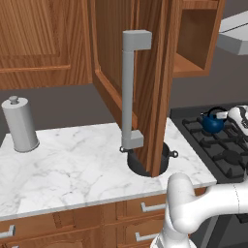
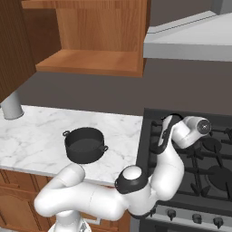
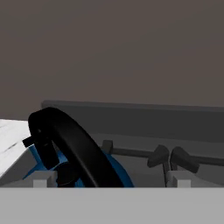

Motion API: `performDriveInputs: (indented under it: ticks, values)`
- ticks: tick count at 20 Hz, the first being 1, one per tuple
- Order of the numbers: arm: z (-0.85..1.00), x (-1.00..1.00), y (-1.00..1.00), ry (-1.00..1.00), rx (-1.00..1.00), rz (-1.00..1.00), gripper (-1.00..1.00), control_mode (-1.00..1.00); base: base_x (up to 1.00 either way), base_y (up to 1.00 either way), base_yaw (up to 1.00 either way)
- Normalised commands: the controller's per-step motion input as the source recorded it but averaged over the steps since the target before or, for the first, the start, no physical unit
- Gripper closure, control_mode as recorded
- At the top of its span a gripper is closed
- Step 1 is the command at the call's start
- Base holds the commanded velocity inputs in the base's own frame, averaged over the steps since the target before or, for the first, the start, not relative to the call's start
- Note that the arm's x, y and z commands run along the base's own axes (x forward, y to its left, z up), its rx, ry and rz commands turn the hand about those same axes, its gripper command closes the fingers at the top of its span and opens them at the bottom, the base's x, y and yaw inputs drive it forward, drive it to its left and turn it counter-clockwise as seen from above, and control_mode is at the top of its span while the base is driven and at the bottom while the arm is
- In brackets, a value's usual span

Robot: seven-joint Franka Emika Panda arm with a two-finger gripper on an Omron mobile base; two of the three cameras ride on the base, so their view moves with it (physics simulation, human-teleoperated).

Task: Pick the kettle from the cabinet and place it on a stove burner. Then pick the pot from the counter and place it on another stove burner. Finally, turn both burners on.

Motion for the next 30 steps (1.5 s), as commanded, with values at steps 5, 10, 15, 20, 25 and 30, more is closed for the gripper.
performDriveInputs:
  ticks: [5,10,15,20,25,30]
  values:
    - [-0.08,0.0,0.0,0.0,0.0,0.01,-1.0,-1.0,0.0,0.0,0.0]
    - [-0.03,0.0,0.05,0.0,0.0,0.02,-1.0,-1.0,0.0,0.0,0.0]
    - [0.0,-0.09,0.05,-0.05,0.0,0.0,-1.0,-1.0,0.0,0.0,0.0]
    - [0.0,-0.12,0.0,-0.03,0.0,0.0,-1.0,-1.0,0.0,0.0,0.0]
    - [0.0,-0.06,0.0,-0.03,0.0,0.0,-1.0,-1.0,0.0,0.0,0.0]
    - [0.2,-0.16,0.0,-0.01,0.0,0.0,-1.0,-1.0,0.0,0.0,0.0]
